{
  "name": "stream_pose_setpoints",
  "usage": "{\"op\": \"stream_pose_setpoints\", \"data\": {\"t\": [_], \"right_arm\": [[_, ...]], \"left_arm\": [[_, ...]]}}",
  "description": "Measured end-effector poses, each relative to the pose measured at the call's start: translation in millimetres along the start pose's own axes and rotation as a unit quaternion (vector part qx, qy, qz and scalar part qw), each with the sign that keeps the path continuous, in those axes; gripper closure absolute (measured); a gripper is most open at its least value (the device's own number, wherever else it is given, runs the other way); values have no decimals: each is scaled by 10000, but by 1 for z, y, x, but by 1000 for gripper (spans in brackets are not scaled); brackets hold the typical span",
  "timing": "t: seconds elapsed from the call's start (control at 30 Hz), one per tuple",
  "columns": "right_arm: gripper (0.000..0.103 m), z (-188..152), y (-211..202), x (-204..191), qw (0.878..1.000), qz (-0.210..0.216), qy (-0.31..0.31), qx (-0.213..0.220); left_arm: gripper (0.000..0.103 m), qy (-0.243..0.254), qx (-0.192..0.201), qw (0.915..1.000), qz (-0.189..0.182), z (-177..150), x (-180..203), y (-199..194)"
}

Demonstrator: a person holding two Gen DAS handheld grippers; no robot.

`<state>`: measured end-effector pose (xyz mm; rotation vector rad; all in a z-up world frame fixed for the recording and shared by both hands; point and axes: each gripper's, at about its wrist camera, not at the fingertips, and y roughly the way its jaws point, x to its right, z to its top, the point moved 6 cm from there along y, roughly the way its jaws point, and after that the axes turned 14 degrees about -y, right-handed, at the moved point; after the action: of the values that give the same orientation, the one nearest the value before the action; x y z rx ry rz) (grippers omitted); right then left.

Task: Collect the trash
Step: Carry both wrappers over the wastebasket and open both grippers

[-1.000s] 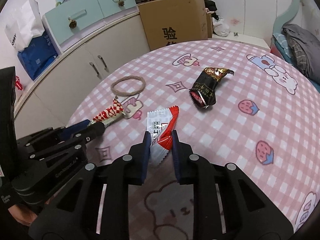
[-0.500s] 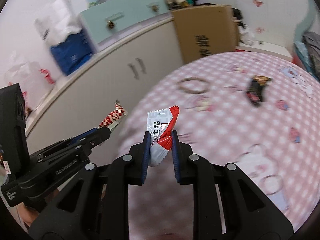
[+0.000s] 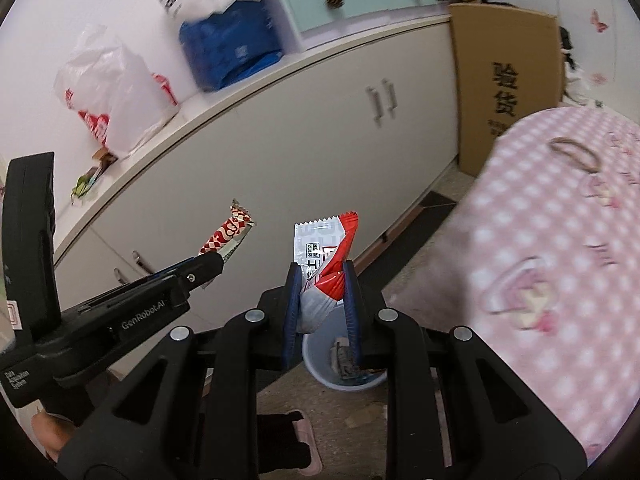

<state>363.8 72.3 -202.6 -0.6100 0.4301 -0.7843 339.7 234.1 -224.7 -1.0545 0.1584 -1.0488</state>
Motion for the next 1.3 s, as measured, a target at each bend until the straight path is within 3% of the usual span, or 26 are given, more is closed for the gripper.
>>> {"op": "stream_pose_setpoints", "data": {"t": [0.1, 0.13, 0.17, 0.23, 0.6, 0.97, 1.17, 1.27, 1.3], "right_arm": [[79, 2, 19, -14, 9999, 97, -36, 52], [72, 3, 27, -17, 9999, 115, -44, 73], [56, 3, 32, -19, 9999, 118, -49, 81], [48, 1, 40, -22, 9999, -13, -91, 65], [47, -7, 46, -19, 10000, -12, -17, -67], [46, -3, 33, -13, 9998, -130, 28, 179], [44, 3, 17, -6, 9976, -358, 83, 580], [43, 6, 12, -2, 9966, -409, 102, 714], [43, 6, 12, -1, 9966, -403, 118, 713]], "left_arm": [[80, -136, -36, 9998, 105, 6, -20, 7], [80, -165, -52, 9998, 123, 7, -24, 10], [80, -194, -66, 9997, 144, 8, -28, 12], [80, -218, -109, 9996, 174, 8, -31, 18], [80, -246, -301, 9990, 220, 0, -36, 34], [80, -193, -304, 9991, 221, 0, -32, 35], [79, -173, -330, 9991, 210, 2, -28, 42], [74, -241, -362, 9989, 177, 5, -27, 48], [66, -265, -402, 9987, 167, 5, -27, 51]]}}
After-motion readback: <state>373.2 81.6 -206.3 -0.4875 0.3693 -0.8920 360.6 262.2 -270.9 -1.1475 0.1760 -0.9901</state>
